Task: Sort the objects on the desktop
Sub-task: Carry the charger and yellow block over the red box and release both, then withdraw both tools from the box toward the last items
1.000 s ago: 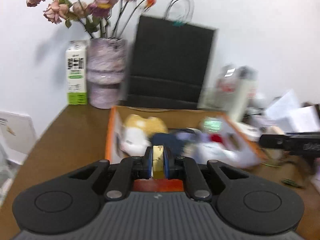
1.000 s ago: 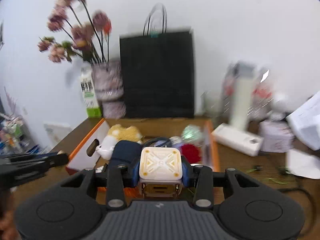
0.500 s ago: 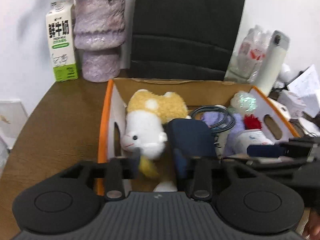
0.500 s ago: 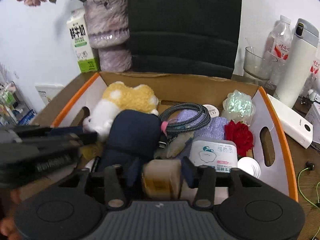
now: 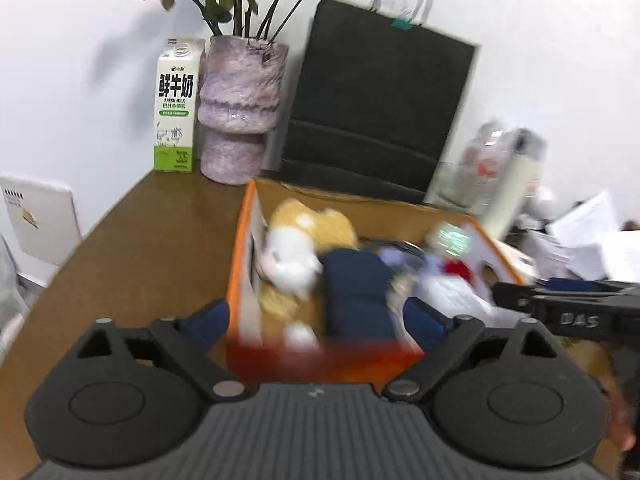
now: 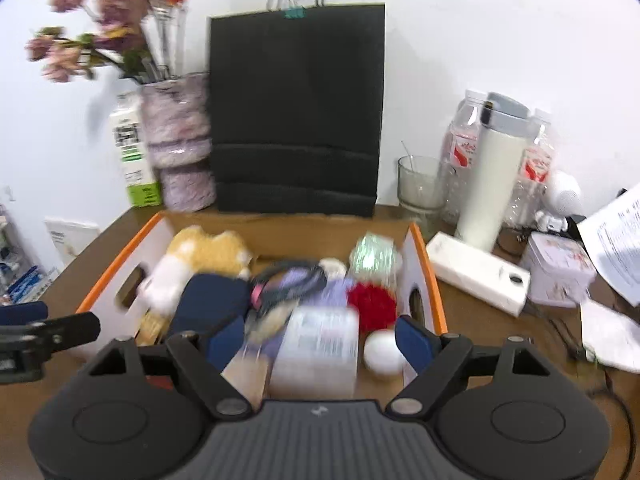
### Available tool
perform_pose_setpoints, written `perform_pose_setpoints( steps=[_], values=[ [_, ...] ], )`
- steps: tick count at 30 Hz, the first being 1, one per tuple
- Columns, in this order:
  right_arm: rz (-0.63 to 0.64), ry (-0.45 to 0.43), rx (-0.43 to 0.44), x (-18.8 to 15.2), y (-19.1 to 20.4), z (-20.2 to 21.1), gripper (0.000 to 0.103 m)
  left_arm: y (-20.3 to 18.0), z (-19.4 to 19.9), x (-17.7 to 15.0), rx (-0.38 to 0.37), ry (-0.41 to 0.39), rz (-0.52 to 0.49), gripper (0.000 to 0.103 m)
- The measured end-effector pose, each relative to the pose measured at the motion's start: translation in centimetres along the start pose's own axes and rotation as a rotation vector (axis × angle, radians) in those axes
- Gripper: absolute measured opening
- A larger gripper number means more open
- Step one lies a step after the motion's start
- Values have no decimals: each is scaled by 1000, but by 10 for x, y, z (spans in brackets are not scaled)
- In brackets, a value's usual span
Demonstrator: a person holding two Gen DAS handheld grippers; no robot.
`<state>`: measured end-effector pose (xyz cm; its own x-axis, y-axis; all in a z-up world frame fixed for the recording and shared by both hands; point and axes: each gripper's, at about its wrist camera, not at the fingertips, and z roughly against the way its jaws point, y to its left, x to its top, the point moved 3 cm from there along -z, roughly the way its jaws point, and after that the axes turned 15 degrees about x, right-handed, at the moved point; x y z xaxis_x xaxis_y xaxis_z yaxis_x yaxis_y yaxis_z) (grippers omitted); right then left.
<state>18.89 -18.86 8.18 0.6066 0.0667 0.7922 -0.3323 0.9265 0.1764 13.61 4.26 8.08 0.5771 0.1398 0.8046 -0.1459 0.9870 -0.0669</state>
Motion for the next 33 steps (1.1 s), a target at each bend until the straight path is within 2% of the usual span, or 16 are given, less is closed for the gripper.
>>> perform_pose_setpoints(
  steps=[2,5,8,10,12,15,18,19,23,28,30,33],
  values=[
    [26,-33,16,-34,9,24,83,1,22,-29,-16,-3,6,101],
    [51,-51,38,-86,22,55,84,2,49,-73,10,1,-17,102],
    [20,-29,76,-132,30,79,85,9,74,-113,42,-39,-25,103],
    [11,-14,87,-158,38,91,85,13,86,-138,54,-37,-35,103],
    [22,-18,96,-181,46,105,85,13,97,-152,47,-51,-76,103],
    [33,-29,97,-204,55,119,86,16,112,-166,98,-105,-106,103],
    [1,-60,134,-216,58,131,88,20,117,-174,99,-120,-99,103],
    [5,-75,139,-219,58,134,92,21,115,-175,96,-112,-95,103],
    [0,-116,86,-222,51,136,93,25,109,-174,97,-67,-66,103],
    [-23,-153,104,-223,48,139,93,27,104,-177,117,-30,-55,103],
    [-36,-156,101,-221,45,140,93,26,105,-175,120,-44,-53,103],
    [-65,-141,100,-210,33,137,87,17,106,-168,101,-72,-76,103]
  ],
)
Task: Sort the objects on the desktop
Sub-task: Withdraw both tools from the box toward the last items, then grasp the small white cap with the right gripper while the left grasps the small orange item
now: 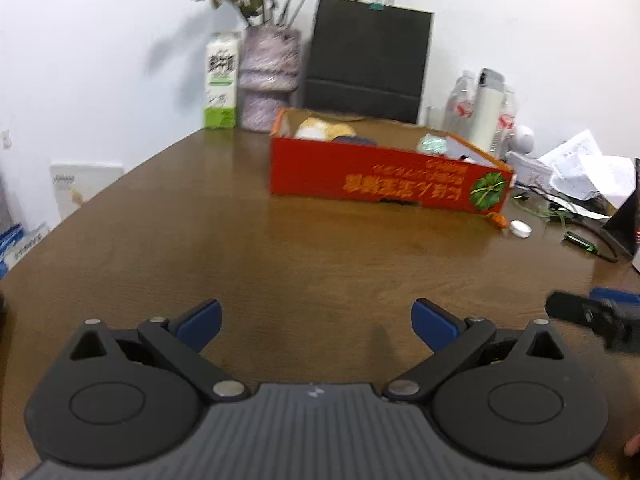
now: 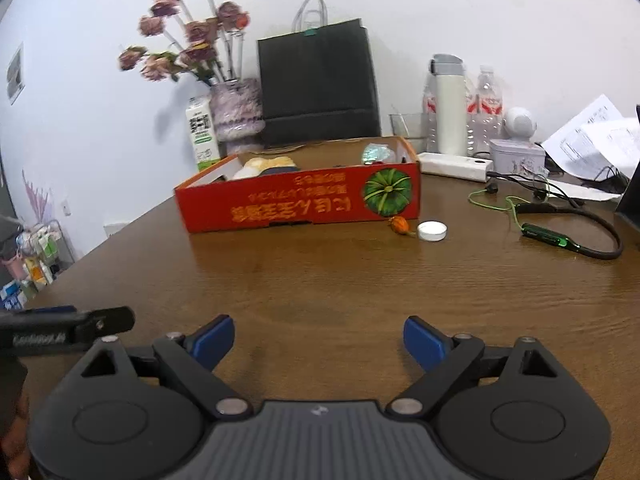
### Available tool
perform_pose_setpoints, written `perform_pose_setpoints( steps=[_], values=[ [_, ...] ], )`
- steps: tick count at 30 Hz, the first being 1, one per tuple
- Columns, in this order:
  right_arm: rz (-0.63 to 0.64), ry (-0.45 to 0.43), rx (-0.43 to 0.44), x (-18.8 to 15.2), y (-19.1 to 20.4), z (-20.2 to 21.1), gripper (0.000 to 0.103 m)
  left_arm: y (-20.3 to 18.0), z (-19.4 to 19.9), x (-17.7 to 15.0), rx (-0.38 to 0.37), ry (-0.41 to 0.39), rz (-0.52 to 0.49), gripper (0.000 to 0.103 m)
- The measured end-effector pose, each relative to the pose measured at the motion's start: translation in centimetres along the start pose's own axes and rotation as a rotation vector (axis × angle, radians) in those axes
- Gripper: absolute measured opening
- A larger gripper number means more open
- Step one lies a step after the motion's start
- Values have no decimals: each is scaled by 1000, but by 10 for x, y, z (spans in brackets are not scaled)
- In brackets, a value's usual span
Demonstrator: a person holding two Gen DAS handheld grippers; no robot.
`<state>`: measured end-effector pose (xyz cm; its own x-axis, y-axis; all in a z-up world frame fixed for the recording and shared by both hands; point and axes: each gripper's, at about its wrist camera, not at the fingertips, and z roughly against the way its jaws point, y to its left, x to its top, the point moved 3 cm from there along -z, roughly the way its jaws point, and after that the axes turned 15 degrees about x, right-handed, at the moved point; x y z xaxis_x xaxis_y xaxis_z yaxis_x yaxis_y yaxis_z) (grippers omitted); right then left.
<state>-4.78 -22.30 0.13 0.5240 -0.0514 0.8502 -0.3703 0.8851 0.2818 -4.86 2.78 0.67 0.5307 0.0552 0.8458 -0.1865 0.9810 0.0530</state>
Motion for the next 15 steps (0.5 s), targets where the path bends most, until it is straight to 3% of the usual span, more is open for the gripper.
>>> perform_pose_setpoints(
  steps=[2,7,11,15],
  values=[
    [20,7,-40,12,-9,-4,76,-12,-3,7,-33,13,-46,103],
    [110,40,-174,44,-45,-33,63,-55,-21,29,-145,14,-124,99],
    [110,70,-181,69,-81,-65,55,-98,-41,53,-230,-2,-148,90],
    [45,91,-113,85,-117,-93,46,-144,-74,73,-290,94,-119,73]
  ],
)
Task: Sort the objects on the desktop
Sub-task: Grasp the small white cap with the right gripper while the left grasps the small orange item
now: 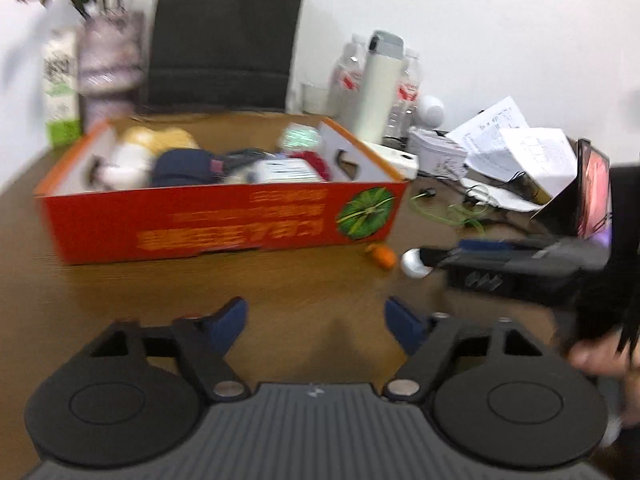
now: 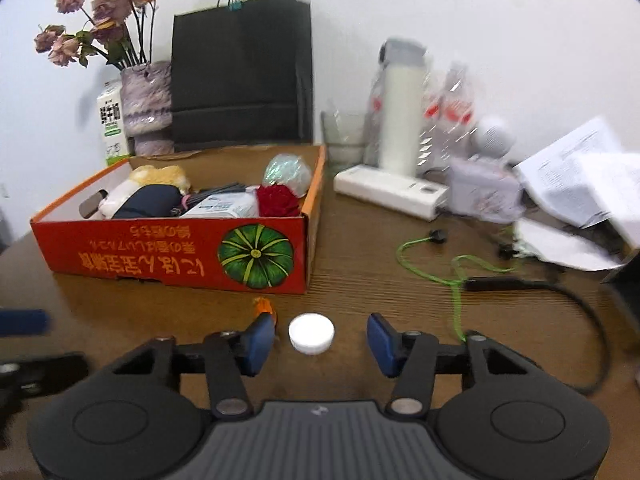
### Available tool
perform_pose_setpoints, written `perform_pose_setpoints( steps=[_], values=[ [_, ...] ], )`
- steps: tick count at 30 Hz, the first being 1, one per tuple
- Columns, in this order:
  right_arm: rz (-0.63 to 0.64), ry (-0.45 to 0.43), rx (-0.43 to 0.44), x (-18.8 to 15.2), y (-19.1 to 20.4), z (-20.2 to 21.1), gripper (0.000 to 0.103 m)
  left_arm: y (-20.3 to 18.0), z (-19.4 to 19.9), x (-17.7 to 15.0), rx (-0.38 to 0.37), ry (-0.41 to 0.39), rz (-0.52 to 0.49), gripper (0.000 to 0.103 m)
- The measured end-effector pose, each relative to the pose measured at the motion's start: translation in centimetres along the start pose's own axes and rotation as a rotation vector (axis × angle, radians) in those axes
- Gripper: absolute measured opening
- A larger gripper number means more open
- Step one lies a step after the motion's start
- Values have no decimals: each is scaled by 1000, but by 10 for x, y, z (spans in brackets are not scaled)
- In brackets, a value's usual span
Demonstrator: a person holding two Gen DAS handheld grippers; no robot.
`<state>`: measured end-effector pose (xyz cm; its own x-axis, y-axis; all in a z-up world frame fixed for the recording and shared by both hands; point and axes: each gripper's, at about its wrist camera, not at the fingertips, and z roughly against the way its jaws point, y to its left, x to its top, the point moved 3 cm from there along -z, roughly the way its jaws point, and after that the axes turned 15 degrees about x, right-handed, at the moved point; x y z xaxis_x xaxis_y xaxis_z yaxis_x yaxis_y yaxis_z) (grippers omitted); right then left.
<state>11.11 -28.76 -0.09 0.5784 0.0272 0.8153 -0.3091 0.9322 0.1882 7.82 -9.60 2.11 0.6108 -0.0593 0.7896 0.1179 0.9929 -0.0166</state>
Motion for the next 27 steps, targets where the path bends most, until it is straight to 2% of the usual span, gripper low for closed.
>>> perform_pose_setpoints(
  steps=[3,5,6,9,13,16,18,20,23,27],
  values=[
    [28,70,35,1,-5,-19,43,-15,-20,11,-18,1,2,72],
    [55,98,47,-3,-5,-26,32,-16,-29,13,-17,6,19,72],
    [69,88,52,-3,-5,-26,29,-16,-35,13,-18,20,34,72],
    [38,71,86,-3,-12,-24,27,-19,-54,14,-14,76,59,69],
    [-48,51,104,-3,-27,-14,27,-35,-70,17,-16,82,53,64],
    [-73,35,59,-4,-34,-9,27,-48,-78,22,-16,53,40,55],
    [-84,11,21,-2,-39,-3,27,-55,-85,24,-42,65,24,51],
    [-102,-28,16,1,-45,5,27,-59,-88,26,-45,85,15,14],
    [-114,-74,14,5,-49,14,27,-61,-84,22,-38,84,-6,14],
    [-91,-81,34,5,-43,13,27,-45,-57,9,23,48,-27,14]
  ],
)
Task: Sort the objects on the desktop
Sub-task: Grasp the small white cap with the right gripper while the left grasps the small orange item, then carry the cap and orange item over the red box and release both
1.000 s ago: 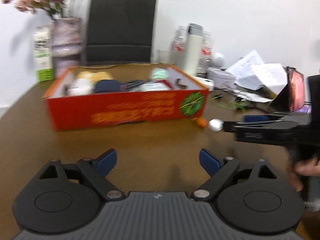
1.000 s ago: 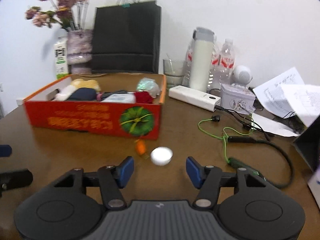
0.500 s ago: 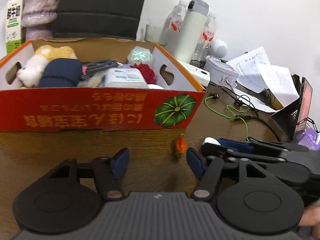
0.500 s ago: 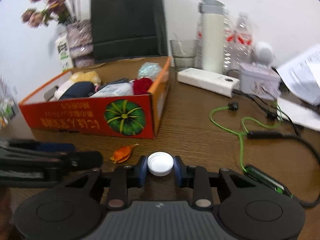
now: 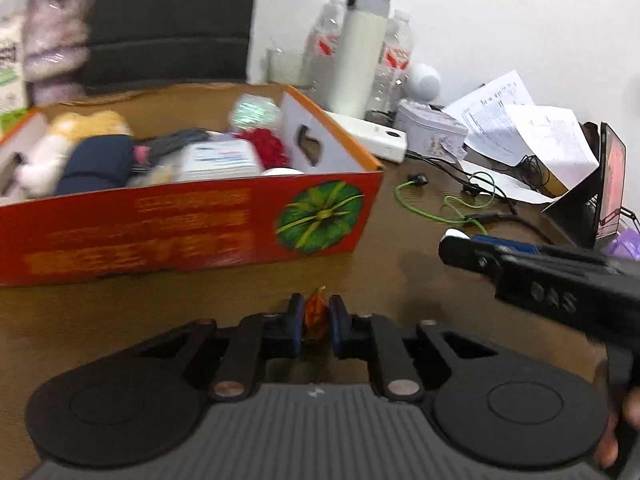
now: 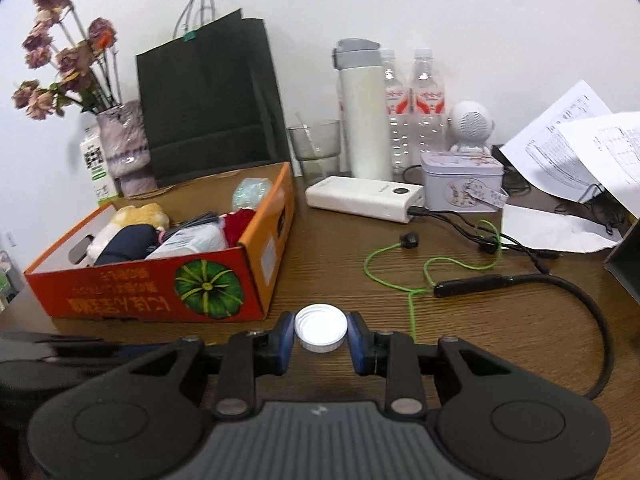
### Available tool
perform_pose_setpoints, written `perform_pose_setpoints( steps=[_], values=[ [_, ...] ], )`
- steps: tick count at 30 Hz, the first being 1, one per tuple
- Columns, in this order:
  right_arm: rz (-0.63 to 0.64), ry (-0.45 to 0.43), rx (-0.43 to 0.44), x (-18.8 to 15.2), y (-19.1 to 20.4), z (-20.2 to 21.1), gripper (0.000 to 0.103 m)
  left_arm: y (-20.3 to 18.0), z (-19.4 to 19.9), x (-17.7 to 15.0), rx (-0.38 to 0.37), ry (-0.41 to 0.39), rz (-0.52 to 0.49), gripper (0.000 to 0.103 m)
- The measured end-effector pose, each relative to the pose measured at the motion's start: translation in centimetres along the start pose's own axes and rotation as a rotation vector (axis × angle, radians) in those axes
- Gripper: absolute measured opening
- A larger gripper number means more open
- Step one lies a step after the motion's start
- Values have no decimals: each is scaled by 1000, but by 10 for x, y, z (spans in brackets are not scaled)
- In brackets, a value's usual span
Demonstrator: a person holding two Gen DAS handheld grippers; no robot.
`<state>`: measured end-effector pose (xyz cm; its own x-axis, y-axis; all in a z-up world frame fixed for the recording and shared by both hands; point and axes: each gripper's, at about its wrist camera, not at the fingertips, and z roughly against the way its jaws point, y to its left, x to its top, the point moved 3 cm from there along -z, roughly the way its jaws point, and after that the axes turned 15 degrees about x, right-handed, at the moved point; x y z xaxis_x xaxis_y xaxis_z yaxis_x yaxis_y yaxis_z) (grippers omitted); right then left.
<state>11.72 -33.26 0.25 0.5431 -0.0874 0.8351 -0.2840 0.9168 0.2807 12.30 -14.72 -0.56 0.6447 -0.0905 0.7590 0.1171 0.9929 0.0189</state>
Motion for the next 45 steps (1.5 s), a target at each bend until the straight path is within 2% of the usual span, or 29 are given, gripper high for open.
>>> perform_pose_setpoints(
  steps=[4,7,9,14,16,19,21,25,28,36,38,41,45],
  values=[
    [70,27,3,-6,14,-8,27,44,39,-20,62,-31,62,14],
    [65,52,34,-11,27,-14,27,81,63,-39,121,-26,112,14],
    [77,64,-1,-15,45,-12,27,103,78,-49,161,-33,130,14],
    [75,41,134,-36,120,9,27,134,106,-65,198,-60,143,14],
    [83,44,170,-46,148,16,27,139,114,-69,198,-73,143,14],
    [89,32,204,-56,179,32,27,145,124,-80,141,-64,160,14],
    [92,25,204,-62,191,42,27,147,129,-87,136,-62,153,14],
    [110,15,179,-73,200,57,27,151,143,-97,122,-77,174,14],
    [95,-27,170,-78,199,70,27,153,154,-102,115,-92,185,14],
    [86,-113,140,-59,189,89,27,158,167,-79,111,-162,205,14],
    [104,-133,139,-48,187,90,27,160,164,-67,85,-168,214,14],
    [133,-147,157,-25,184,84,27,167,157,-41,31,-177,240,14],
    [172,-160,167,19,181,70,27,174,144,7,60,-234,208,14]
  ],
)
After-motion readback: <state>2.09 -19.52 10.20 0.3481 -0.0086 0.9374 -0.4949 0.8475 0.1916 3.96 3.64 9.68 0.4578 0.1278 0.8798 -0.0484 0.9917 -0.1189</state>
